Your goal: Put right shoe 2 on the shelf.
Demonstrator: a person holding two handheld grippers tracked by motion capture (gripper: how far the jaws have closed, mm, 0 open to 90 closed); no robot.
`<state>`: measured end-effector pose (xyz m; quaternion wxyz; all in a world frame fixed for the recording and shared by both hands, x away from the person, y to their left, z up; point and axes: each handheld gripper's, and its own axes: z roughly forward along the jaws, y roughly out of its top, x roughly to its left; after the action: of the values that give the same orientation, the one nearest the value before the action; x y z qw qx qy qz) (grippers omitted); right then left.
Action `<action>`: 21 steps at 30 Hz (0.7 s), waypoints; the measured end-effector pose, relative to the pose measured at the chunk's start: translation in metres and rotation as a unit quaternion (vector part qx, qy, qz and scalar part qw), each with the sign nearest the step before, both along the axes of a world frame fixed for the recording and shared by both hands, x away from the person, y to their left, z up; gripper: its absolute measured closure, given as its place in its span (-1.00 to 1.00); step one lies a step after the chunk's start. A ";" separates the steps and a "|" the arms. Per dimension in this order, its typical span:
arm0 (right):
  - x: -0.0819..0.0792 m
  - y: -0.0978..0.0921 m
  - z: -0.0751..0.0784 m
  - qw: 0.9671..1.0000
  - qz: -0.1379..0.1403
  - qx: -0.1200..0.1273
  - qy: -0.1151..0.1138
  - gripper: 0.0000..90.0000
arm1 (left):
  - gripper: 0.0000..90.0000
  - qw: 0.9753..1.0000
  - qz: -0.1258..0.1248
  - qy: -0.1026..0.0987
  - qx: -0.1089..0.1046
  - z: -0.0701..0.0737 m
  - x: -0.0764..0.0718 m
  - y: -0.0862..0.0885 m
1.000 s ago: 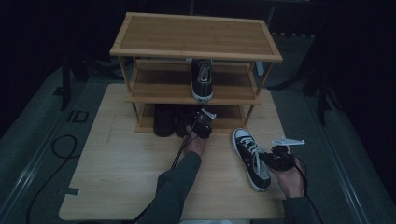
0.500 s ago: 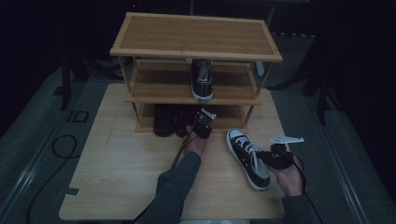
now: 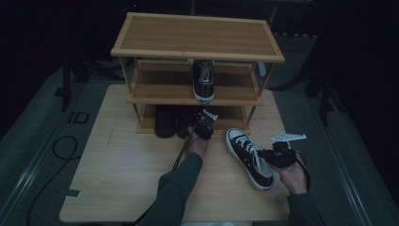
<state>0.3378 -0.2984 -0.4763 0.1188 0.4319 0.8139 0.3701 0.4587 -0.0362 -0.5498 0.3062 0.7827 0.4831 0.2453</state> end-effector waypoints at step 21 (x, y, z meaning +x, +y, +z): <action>0.009 0.001 0.023 0.998 0.057 -0.005 -0.010 0.96 | 1.00 1.000 0.001 0.000 0.000 0.000 0.000 0.000</action>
<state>0.3471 -0.2972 -0.4535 0.1077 0.3804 0.8377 0.3767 0.4585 -0.0363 -0.5499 0.3063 0.7821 0.4839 0.2454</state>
